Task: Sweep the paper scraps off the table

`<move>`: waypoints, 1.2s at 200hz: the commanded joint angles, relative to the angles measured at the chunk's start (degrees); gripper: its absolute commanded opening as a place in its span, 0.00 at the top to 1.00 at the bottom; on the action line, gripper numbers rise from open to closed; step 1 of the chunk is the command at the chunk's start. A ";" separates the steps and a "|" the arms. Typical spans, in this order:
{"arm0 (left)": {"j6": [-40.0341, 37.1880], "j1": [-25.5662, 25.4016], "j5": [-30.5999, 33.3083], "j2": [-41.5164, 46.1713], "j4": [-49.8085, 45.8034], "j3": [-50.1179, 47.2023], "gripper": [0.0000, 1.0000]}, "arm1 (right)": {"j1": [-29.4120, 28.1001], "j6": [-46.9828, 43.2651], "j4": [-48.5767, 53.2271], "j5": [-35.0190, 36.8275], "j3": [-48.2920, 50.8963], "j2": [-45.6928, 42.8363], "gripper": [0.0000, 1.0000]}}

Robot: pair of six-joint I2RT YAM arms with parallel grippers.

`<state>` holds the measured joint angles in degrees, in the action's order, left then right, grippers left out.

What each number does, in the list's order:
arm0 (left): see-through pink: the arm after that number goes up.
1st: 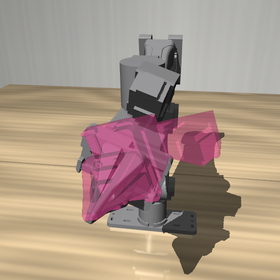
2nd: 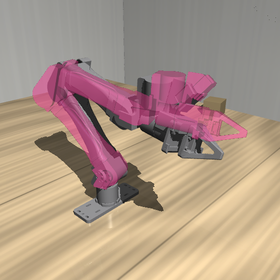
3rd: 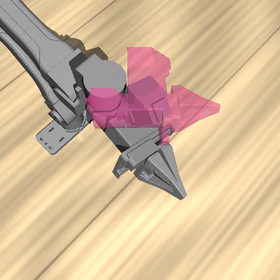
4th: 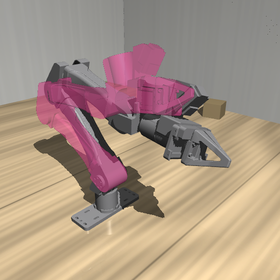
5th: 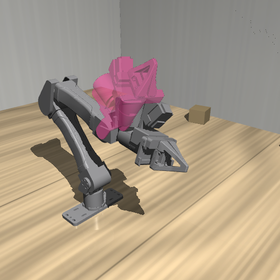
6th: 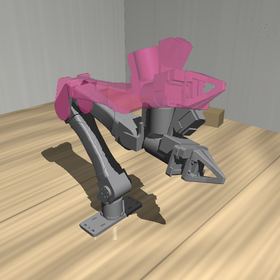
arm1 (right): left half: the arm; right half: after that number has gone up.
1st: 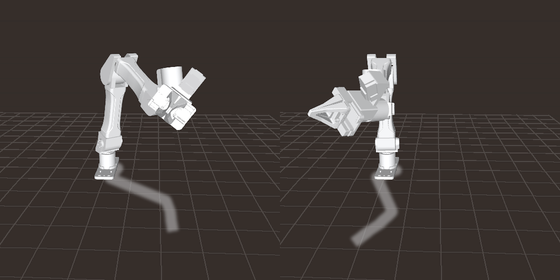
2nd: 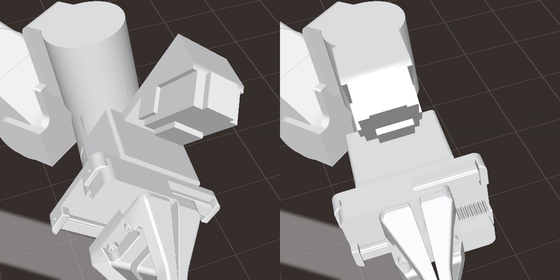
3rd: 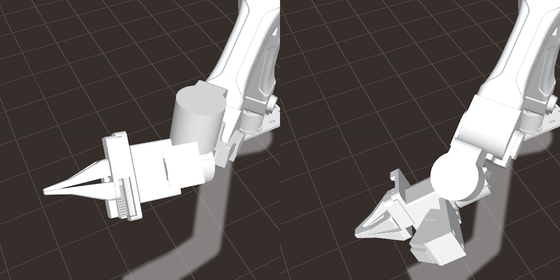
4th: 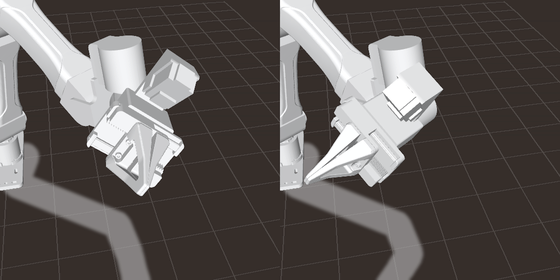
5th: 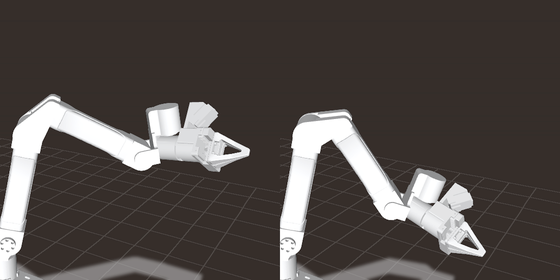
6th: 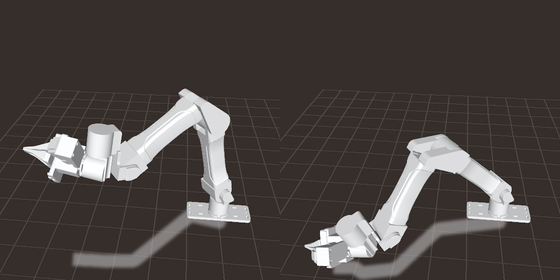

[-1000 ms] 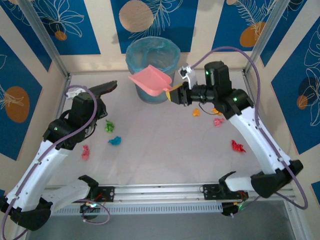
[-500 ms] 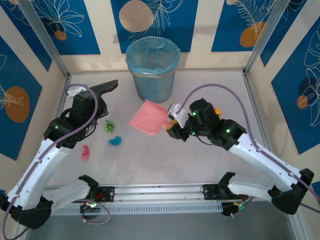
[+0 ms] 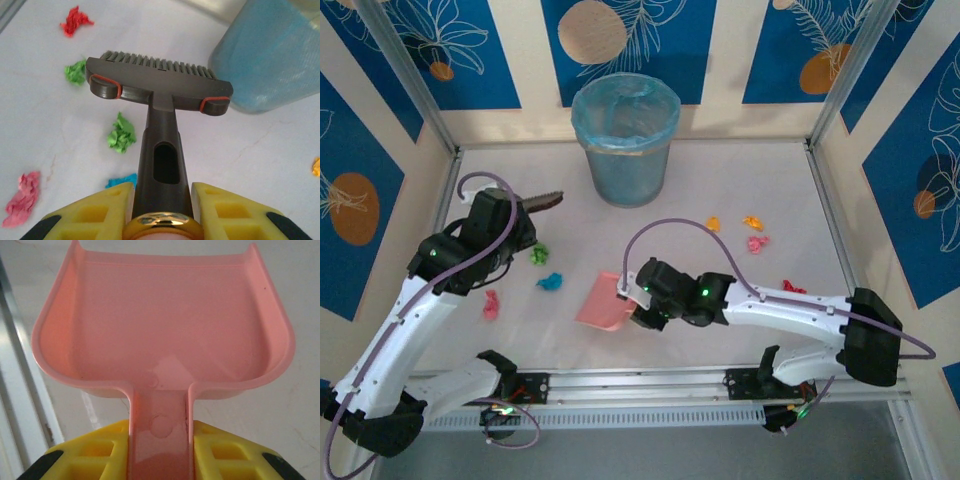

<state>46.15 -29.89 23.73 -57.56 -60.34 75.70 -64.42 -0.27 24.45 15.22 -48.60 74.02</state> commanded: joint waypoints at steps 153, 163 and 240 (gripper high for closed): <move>4.71 0.62 -10.10 0.01 -19.53 0.24 1.00 | -6.02 7.08 -21.93 10.16 3.11 19.87 1.00; 4.41 0.62 -10.15 -0.30 -19.81 0.15 1.00 | -6.41 7.35 -21.95 10.27 2.90 20.41 1.00; 2.70 1.06 -13.64 -2.44 -18.33 -1.61 1.00 | -6.62 8.08 -22.36 9.84 2.96 21.36 1.00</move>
<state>49.93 -29.82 11.86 -59.44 -78.87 74.63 -70.54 6.96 0.49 25.58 -45.45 93.73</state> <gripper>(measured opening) 0.302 0.288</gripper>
